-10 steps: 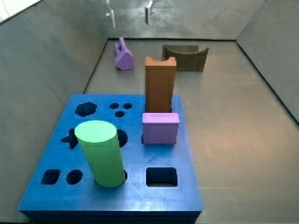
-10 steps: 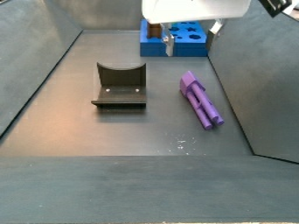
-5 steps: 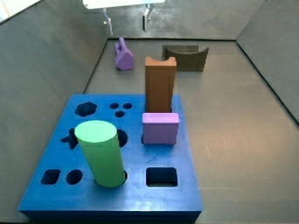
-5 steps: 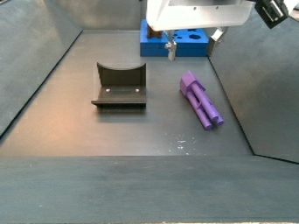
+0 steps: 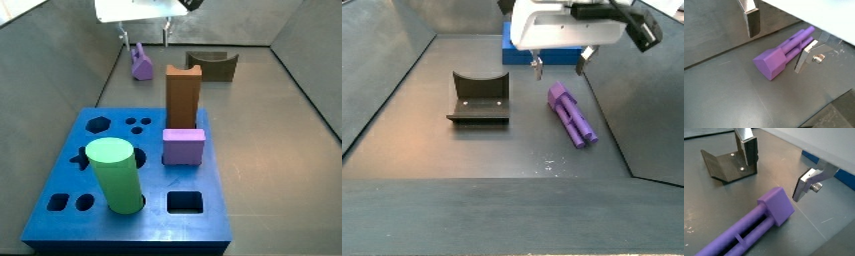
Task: Pick up the 3 prong object. Move up. Place the 3 prong object on the fixture. Regrasp the 3 prong object. Move to above the board. Insert the 3 prong object.
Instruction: Pick up the 3 prong object.
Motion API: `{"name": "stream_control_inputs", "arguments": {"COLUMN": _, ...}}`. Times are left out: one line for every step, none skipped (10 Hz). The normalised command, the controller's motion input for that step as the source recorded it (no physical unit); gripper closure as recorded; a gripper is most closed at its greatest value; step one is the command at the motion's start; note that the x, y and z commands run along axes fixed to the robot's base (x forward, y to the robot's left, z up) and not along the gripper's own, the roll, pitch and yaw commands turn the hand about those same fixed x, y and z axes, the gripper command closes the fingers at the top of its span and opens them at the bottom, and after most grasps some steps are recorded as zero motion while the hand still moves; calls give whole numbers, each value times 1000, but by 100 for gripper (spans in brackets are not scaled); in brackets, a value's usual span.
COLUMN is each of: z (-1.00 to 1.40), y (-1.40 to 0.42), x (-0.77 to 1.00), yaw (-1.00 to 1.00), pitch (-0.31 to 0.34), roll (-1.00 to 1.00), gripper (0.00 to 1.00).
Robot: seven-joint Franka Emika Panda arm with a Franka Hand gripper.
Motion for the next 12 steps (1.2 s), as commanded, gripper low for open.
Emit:
{"name": "stream_control_inputs", "arguments": {"z": -349, "y": 0, "x": -97, "yaw": -40, "pitch": -176, "roll": -80, "gripper": 0}}
{"name": "stream_control_inputs", "arguments": {"z": -374, "y": 0, "x": -157, "yaw": -3, "pitch": -199, "roll": -67, "gripper": 0}}
{"name": "stream_control_inputs", "arguments": {"z": -397, "y": 0, "x": -197, "yaw": 0, "pitch": -189, "roll": -37, "gripper": 0}}
{"name": "stream_control_inputs", "arguments": {"z": -406, "y": -3, "x": -237, "yaw": 0, "pitch": -181, "roll": 0, "gripper": 0}}
{"name": "stream_control_inputs", "arguments": {"z": -434, "y": -9, "x": -174, "yaw": 0, "pitch": -169, "roll": 0, "gripper": 0}}
{"name": "stream_control_inputs", "arguments": {"z": -426, "y": 0, "x": -109, "yaw": 0, "pitch": -170, "roll": 0, "gripper": 0}}
{"name": "stream_control_inputs", "arguments": {"z": -374, "y": 0, "x": 66, "yaw": -49, "pitch": -194, "roll": -41, "gripper": 0}}
{"name": "stream_control_inputs", "arguments": {"z": -249, "y": 0, "x": 249, "yaw": -17, "pitch": -209, "roll": -117, "gripper": 0}}
{"name": "stream_control_inputs", "arguments": {"z": -243, "y": 0, "x": 254, "yaw": -11, "pitch": -227, "roll": -131, "gripper": 0}}
{"name": "stream_control_inputs", "arguments": {"z": -271, "y": 0, "x": 200, "yaw": -43, "pitch": -243, "roll": -134, "gripper": 0}}
{"name": "stream_control_inputs", "arguments": {"z": -411, "y": 0, "x": 66, "yaw": -40, "pitch": -206, "roll": -50, "gripper": 0}}
{"name": "stream_control_inputs", "arguments": {"z": -526, "y": -9, "x": 0, "yaw": -23, "pitch": -166, "roll": 0, "gripper": 0}}
